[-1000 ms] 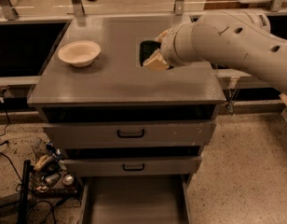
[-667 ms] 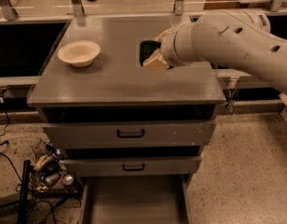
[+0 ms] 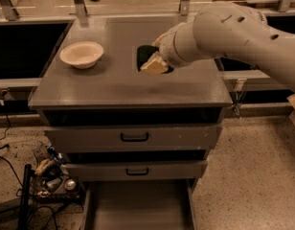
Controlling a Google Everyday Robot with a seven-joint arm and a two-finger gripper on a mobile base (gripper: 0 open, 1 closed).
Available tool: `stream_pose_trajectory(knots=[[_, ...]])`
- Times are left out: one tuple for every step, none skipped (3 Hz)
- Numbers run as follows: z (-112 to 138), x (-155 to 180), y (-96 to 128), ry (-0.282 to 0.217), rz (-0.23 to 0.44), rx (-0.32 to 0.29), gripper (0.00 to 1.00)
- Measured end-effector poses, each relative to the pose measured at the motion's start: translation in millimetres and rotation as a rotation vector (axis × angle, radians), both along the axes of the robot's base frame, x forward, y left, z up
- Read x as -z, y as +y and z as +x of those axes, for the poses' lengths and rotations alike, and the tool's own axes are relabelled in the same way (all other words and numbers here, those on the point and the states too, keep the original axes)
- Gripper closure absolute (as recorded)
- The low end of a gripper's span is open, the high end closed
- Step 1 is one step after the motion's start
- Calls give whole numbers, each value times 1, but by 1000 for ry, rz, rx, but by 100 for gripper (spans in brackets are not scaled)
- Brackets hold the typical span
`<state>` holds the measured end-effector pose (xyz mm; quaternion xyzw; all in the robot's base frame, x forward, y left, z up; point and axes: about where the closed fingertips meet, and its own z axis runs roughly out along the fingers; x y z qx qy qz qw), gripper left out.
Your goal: Pick sponge from bottom drawer and place on counter
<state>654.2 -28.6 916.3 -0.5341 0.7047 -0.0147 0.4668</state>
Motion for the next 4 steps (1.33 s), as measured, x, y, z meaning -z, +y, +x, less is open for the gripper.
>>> stream_pose_trajectory(knots=[[-4,18,20,71,-10,-79,100],[-4,18,20,71,-10,-79,100],[-4,19,23,90,6,-92,100],[-4,26,31,145,8,-131,100]])
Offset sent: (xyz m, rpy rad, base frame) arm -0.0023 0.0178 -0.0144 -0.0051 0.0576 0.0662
